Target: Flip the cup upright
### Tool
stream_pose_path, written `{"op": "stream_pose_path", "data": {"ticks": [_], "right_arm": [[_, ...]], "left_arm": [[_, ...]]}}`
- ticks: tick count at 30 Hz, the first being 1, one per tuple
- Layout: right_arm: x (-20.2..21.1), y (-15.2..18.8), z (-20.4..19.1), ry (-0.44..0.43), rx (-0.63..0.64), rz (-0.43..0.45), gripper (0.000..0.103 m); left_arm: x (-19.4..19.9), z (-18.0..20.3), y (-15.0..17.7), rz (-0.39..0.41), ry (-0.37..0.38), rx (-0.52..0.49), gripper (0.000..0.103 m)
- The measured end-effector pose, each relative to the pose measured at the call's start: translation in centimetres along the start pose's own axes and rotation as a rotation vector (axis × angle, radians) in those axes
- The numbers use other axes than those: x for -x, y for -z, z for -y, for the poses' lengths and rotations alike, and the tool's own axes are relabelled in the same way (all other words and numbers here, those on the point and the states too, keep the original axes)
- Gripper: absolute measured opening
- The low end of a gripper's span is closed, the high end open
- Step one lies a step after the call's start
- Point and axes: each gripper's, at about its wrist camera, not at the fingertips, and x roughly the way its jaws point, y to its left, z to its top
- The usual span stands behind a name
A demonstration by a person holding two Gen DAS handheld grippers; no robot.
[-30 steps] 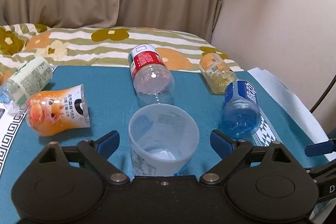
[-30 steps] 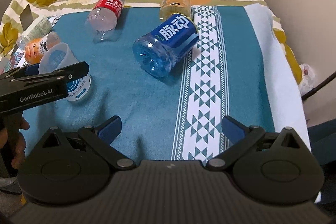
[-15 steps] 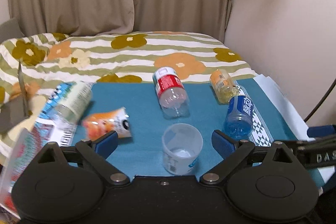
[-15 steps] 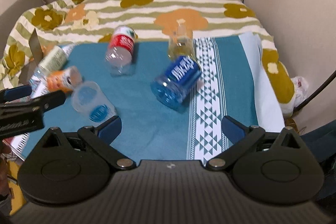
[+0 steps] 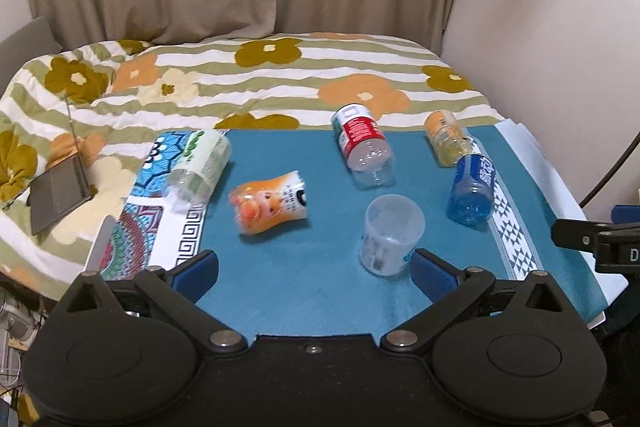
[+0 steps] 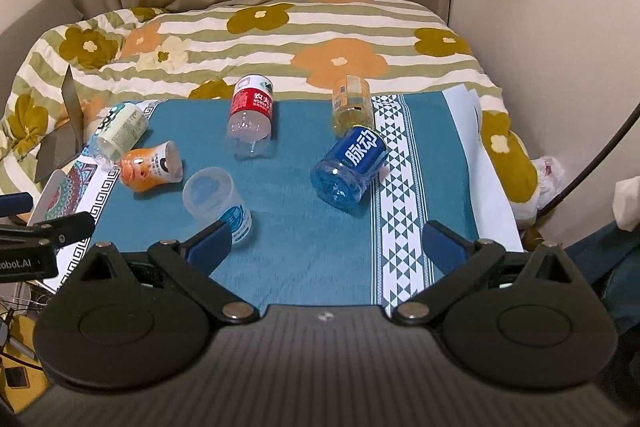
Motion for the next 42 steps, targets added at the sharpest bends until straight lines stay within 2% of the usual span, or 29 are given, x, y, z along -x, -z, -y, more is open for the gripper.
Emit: {"op": "stream_pose_path", "data": {"ticks": [8, 20, 42], "right_arm": [[1.0, 1.4, -0.7, 0.020, -0.008, 0.010, 0.103], [1.7, 1.9, -1.0, 0.034, -0.009, 0.029, 0.103], [1.5, 2.0, -0.9, 0.036, -0.009, 0.019, 0.103]], "left_arm": [[1.1, -0.8, 0.4, 0.025, -0.004, 0.005, 0.103], [2.1, -0.6, 0.7, 0.067, -0.001, -0.013, 0.103], [2.1, -0.5, 0.6, 0.082, -0.013, -0.023, 0.103]]}}
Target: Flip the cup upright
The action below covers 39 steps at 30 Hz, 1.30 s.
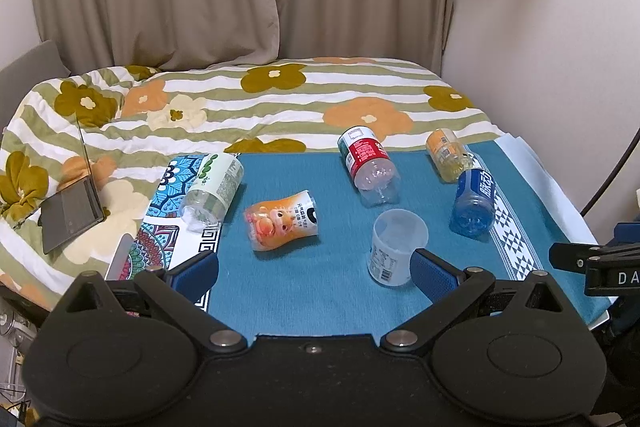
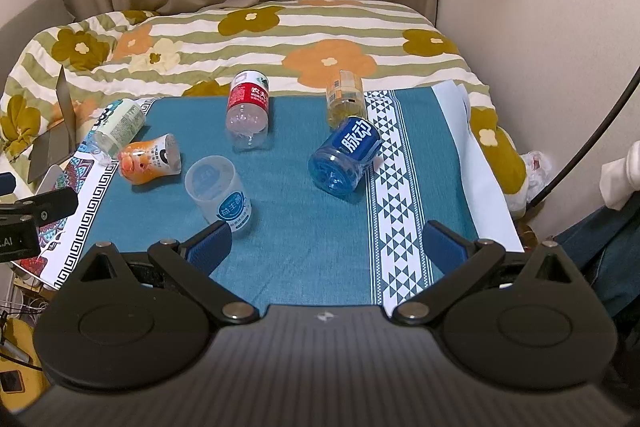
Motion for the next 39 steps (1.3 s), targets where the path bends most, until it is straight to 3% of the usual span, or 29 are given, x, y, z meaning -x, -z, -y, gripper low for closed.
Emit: {"op": "stream_pose_path", "data": {"ticks": [39], "right_arm": [[-1.0, -0.2, 0.0, -0.008, -0.004, -0.012, 0.103]], "left_arm": [[-1.0, 0.5, -0.9, 0.012, -0.025, -0.006, 0.103]]}}
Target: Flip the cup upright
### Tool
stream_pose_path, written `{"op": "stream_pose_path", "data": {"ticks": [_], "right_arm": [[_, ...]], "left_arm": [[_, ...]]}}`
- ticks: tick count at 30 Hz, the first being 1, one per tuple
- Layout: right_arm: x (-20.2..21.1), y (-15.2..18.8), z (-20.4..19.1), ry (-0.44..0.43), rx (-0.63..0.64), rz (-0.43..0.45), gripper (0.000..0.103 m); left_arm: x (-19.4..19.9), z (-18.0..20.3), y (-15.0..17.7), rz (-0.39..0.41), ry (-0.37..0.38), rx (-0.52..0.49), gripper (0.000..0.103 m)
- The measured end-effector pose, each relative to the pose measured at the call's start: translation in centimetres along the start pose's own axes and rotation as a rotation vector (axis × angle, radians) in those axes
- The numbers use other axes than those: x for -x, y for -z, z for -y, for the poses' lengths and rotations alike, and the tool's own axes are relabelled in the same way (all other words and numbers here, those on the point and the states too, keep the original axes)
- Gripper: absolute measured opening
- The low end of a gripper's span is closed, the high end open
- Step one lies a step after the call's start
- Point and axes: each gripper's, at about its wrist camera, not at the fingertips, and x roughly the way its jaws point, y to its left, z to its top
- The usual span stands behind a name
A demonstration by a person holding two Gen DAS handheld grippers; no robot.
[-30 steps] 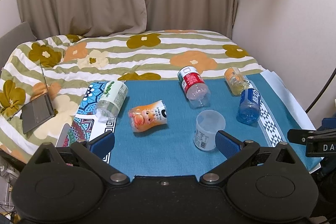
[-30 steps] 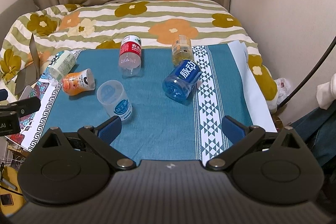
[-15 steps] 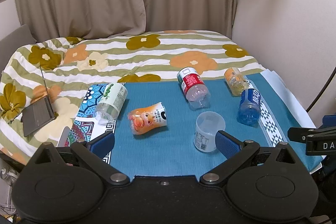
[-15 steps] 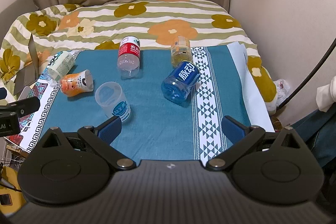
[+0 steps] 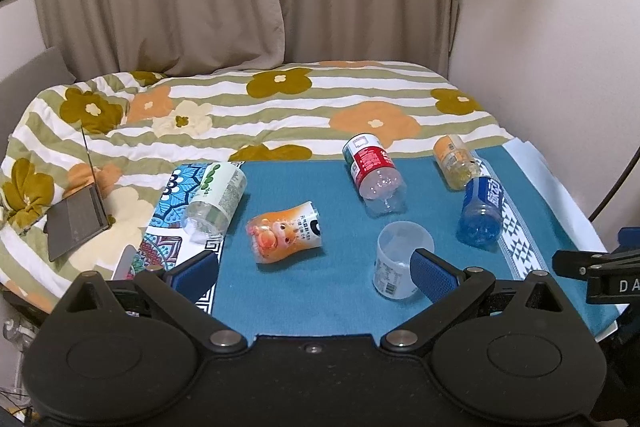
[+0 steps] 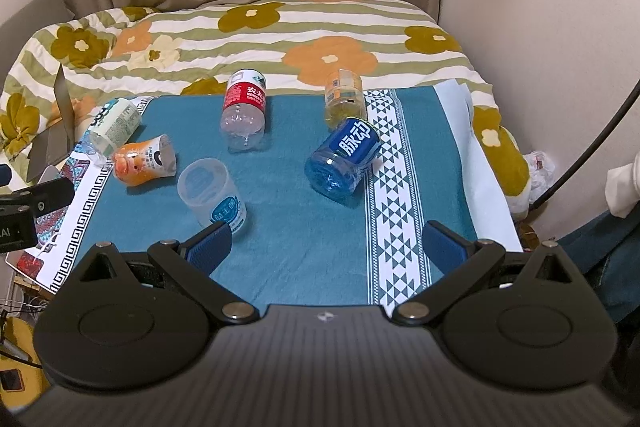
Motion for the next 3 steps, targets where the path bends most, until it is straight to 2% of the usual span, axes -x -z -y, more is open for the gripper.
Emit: {"op": "stream_pose_path", "data": {"ticks": [3], "right_arm": [[-0.40, -0.49, 0.18, -0.027, 0.010, 0.000, 0.103]], "left_arm": [[-0.05, -0.13, -0.15, 0.005, -0.016, 0.010, 0.103]]}}
